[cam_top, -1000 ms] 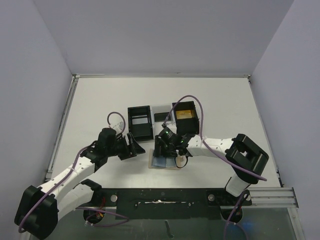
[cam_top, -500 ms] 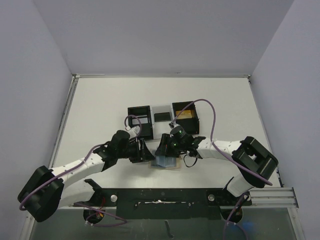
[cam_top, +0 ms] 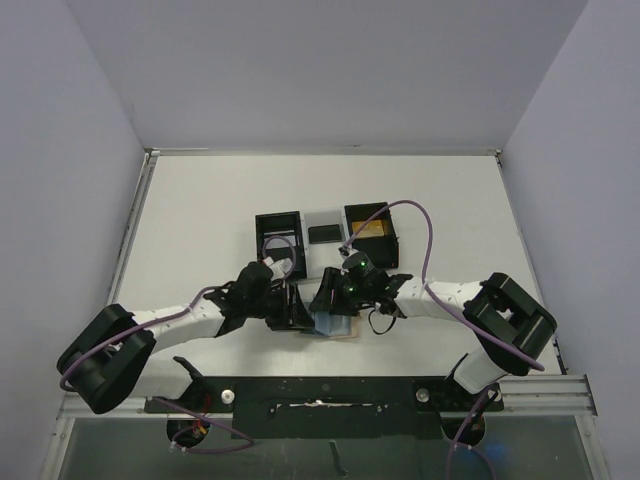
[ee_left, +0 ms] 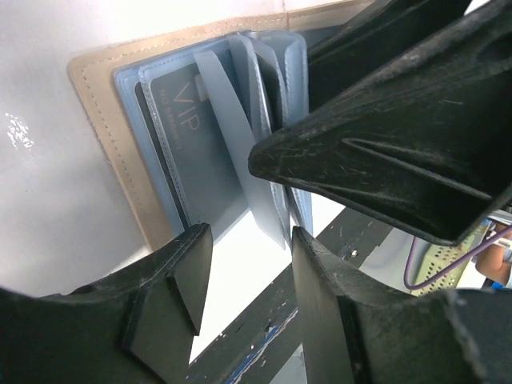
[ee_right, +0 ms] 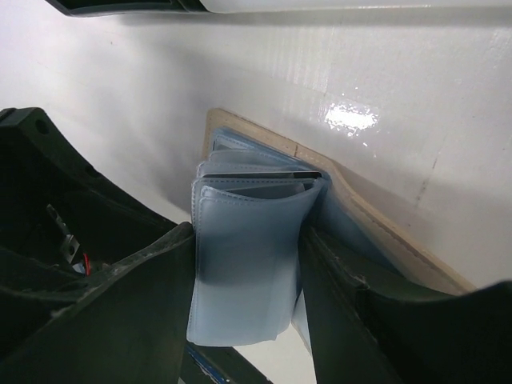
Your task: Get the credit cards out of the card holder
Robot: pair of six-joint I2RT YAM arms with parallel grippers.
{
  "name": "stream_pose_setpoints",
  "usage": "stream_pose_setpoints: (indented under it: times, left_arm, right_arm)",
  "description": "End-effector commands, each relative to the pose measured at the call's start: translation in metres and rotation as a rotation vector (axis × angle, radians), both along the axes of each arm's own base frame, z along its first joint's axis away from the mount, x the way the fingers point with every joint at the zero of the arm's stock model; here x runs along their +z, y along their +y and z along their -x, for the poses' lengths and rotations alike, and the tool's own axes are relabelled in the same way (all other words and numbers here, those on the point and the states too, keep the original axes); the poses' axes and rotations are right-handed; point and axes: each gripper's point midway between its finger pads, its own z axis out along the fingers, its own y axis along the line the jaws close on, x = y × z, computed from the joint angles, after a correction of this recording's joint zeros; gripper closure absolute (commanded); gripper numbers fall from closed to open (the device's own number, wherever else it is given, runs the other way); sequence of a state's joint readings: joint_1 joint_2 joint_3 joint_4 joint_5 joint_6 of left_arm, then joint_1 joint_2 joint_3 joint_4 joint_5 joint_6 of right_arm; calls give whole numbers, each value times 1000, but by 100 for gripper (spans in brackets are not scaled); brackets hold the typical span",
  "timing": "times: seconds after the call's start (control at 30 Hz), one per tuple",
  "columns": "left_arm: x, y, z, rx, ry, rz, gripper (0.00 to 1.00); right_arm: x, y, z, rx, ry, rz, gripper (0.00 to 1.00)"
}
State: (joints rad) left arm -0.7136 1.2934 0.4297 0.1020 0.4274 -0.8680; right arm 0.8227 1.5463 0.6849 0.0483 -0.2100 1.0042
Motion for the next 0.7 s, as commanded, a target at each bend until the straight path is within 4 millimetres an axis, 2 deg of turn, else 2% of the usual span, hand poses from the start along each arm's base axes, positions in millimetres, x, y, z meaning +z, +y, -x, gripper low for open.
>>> stream_pose_setpoints:
  times: [0.0,0.13,0.23,0.43,0.57,0.67]
  left_arm:
    - [10,-11,-18,-13,-68,-16,57]
    - [2,-8,-20,3,-52,-46,57]
    - [0,-9,-22,8,-55,-59,57]
    - [-4,-6,-23,-5,-49,-103,57]
    - [2,-8,-26,-7,-63,-103,57]
    - [-1,1,-30,23,-66,-167,57]
  right_arm:
    - [18,8,-5,3,-27,-82,49]
    - [24,6,-6,2,-34,-93,40]
    - [24,4,-7,-3,-33,-69,39]
    - [21,-3,-8,-16,-26,-14,50]
    - [27,-3,-10,-20,-46,-18,48]
    - [34,-5,-10,-35,-53,-41,48]
